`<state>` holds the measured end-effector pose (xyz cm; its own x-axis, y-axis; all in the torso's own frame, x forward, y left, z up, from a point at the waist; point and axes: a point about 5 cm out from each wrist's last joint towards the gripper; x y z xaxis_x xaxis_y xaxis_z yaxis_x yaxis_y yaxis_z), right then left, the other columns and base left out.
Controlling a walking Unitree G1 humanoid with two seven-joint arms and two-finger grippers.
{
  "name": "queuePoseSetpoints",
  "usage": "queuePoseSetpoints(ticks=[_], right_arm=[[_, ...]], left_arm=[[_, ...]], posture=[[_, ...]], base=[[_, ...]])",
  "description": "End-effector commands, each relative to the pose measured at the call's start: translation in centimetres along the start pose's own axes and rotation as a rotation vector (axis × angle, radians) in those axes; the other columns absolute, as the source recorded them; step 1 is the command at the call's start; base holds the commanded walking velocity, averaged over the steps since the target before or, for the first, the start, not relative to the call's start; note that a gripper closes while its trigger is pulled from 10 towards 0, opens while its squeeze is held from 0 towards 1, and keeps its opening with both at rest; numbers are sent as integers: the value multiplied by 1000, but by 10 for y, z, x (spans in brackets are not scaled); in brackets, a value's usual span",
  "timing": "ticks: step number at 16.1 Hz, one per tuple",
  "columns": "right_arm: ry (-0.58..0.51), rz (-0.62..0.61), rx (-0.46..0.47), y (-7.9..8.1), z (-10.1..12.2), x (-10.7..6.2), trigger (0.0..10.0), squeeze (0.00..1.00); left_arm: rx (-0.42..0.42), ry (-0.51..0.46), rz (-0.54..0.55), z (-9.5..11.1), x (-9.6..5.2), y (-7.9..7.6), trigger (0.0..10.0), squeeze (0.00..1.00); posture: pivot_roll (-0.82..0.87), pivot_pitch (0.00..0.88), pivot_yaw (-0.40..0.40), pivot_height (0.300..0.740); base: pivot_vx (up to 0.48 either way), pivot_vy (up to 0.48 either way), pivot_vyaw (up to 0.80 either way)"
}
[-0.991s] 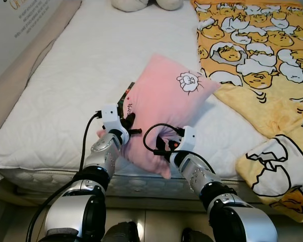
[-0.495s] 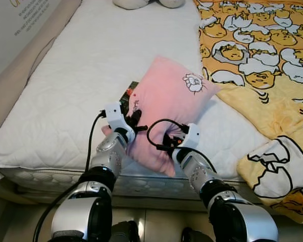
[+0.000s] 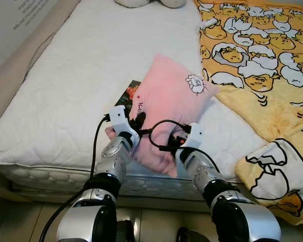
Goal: Clean up the room
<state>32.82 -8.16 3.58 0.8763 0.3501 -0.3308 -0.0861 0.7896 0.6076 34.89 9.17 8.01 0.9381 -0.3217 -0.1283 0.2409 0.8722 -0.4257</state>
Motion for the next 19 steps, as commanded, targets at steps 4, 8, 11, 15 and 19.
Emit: queuePoseSetpoints(ticks=[4,8,11,15,19], right_arm=[[-154,88,-88,19,51,9,0,0],[-330,145,-277,37,117,5,0,0],[-427,84,-397,32,143,-4,0,0],[-462,52,-383,21,144,-11,0,0],[-468,26,-397,15,142,-15,0,0]], left_arm=[[42,-23,-65,19,11,-20,0,0],[89,-225,-68,79,15,-25,0,0],[171,-263,7,86,13,-18,0,0],[243,-260,57,86,9,-10,0,0],[315,-273,15,95,11,-14,0,0]], posture=[[88,55,-43,740],[62,27,-59,740],[55,30,-72,740],[58,30,-52,740],[47,17,-17,740]], base=[[0,0,0],[0,0,0],[0,0,0],[0,0,395],[0,339,500]])
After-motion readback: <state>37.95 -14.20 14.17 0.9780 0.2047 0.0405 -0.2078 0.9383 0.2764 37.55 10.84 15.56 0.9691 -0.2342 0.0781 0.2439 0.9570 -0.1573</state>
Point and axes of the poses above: a point about 5 cm out from each wrist's last joint towards the gripper, its own x axis pointing out of the wrist towards the gripper, its own z axis along the axis of the wrist's last joint, y = z × x, and after that the axes turned 3 degrees about x, right-handed
